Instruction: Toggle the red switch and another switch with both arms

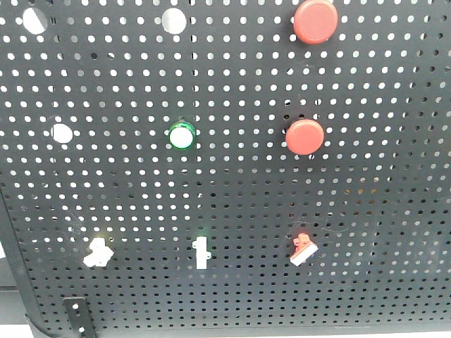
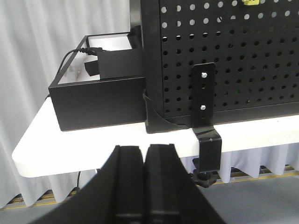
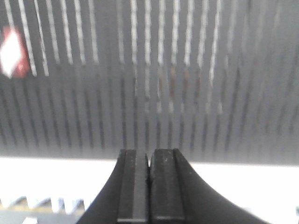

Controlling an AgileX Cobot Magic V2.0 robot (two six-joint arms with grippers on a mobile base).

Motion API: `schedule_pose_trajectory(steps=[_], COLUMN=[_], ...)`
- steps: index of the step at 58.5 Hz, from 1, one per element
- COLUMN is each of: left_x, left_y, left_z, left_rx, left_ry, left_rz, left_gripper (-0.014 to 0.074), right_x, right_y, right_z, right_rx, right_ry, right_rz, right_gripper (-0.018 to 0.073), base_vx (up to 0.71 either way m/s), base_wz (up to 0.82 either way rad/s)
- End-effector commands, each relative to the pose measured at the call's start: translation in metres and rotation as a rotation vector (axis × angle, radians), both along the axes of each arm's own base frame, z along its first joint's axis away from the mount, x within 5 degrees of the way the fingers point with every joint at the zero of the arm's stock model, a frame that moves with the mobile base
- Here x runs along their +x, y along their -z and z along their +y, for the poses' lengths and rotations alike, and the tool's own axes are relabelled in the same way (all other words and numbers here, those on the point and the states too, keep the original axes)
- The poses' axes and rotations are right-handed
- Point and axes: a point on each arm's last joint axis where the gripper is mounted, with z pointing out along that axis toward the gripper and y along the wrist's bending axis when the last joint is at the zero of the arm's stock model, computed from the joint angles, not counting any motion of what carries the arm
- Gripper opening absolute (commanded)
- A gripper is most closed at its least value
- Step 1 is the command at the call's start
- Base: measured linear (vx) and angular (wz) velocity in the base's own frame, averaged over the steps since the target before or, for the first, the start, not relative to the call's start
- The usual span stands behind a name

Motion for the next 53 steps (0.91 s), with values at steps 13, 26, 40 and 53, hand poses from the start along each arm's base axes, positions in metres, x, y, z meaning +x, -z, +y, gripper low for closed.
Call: schedule_pose_trajectory(steps=[13,26,40,53], left_x=[-0.0001,-0.0001,-0.0001,-0.0001], left_y=[-0.0013,-0.0013,-0.0013,-0.0013], left_z=[-0.0001,-0.0001,-0.0001,-0.0001], left_rx=[-0.017,-0.017,-0.017,-0.017], left_ry=[0.0,0.0,0.0,0.0], left_rz=[-0.073,-0.073,-0.073,-0.073], left_gripper=[0.0003,0.0003,0.0003,0.0003], right_x=[0.0004,0.0004,0.0004,0.0004], right_y=[0.0064,0.0074,0.0074,0.0074], right_z=[0.0008,0.0007,0.0007,0.0007], right_rx=[-0.006,-0.009,-0.009,-0.009], right_ry=[-0.006,-0.005,-0.005,-0.005], right_rz=[-0.075,-0.064,-0.064,-0.064], right_gripper=[-0.0006,-0.0006,-0.0006,-0.0006], base_vx=[0.0,0.0,0.0,0.0], base_wz=[0.0,0.0,0.0,0.0])
